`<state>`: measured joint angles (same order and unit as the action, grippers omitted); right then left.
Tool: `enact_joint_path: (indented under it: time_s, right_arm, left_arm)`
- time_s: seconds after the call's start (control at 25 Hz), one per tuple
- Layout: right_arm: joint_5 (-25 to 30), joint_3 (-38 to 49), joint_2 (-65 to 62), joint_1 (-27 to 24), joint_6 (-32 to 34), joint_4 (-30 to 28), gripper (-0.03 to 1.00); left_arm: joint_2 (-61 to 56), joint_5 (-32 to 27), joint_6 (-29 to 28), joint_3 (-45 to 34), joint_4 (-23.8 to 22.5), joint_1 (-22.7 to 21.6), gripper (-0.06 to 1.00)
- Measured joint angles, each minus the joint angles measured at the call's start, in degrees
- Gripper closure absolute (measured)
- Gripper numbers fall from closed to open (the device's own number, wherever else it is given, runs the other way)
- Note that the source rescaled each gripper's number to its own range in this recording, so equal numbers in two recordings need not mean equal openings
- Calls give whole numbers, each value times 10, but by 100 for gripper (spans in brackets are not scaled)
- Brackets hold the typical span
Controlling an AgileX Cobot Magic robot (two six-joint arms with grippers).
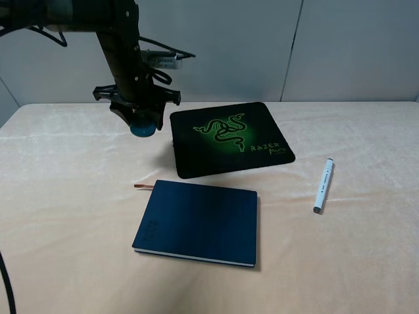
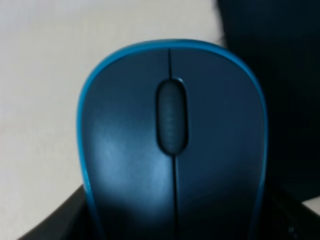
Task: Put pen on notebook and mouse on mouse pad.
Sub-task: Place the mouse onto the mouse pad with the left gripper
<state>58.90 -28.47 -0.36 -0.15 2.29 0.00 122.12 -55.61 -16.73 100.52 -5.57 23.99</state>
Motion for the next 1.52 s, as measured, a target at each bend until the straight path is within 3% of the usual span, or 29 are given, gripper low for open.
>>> enact_joint_path:
  time_s: [0.32,0.84,1.52]
  right_arm:
    - [0,0,0,0,0,0,-3]
    - [0,0,0,0,0,0,-3]
    - [0,0,0,0,0,0,-3]
  left_arm:
    - [36,-31,2,106,6,30,94]
    - [215,-71,9,323,56,88,94]
    - [275,-8,11,336,56,95,94]
